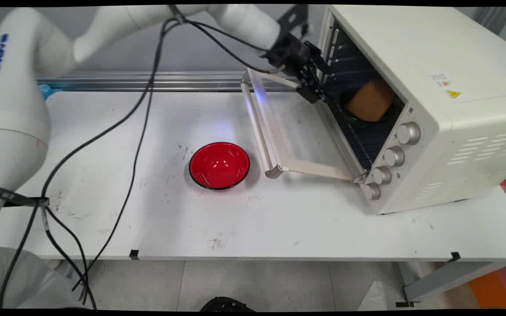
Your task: Close the oven
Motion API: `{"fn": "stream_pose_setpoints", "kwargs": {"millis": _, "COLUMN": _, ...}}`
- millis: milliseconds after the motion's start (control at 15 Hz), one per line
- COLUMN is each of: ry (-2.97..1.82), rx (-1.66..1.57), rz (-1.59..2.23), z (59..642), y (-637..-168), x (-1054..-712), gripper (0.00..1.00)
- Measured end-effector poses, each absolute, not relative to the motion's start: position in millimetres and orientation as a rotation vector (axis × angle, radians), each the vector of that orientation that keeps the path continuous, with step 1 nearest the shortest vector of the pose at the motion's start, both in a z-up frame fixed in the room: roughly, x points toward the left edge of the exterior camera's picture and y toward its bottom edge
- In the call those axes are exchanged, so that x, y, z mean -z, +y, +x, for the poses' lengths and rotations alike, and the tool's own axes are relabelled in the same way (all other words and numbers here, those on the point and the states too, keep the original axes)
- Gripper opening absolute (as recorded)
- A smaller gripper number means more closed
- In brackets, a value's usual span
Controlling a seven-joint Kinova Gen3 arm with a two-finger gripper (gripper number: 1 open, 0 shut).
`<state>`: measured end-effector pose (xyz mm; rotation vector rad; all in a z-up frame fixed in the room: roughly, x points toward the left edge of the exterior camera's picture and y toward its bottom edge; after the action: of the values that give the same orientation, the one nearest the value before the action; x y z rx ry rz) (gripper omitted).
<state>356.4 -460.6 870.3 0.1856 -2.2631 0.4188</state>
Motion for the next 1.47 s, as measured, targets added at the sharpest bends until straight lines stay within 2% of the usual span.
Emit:
{"fn": "stream_pose_setpoints", "kwargs": {"millis": 733, "ry": -2.196, "rx": -0.306, "rz": 0.530, "z": 457.6, "y": -420.7, "x": -893.9, "gripper": 1.00}}
{"fn": "stream_pose_setpoints", "kwargs": {"millis": 1467, "ry": -2.258, "rx": -0.225, "rz": 0.715, "z": 544.6, "y": -380.8, "x": -875.9, "gripper": 1.00}}
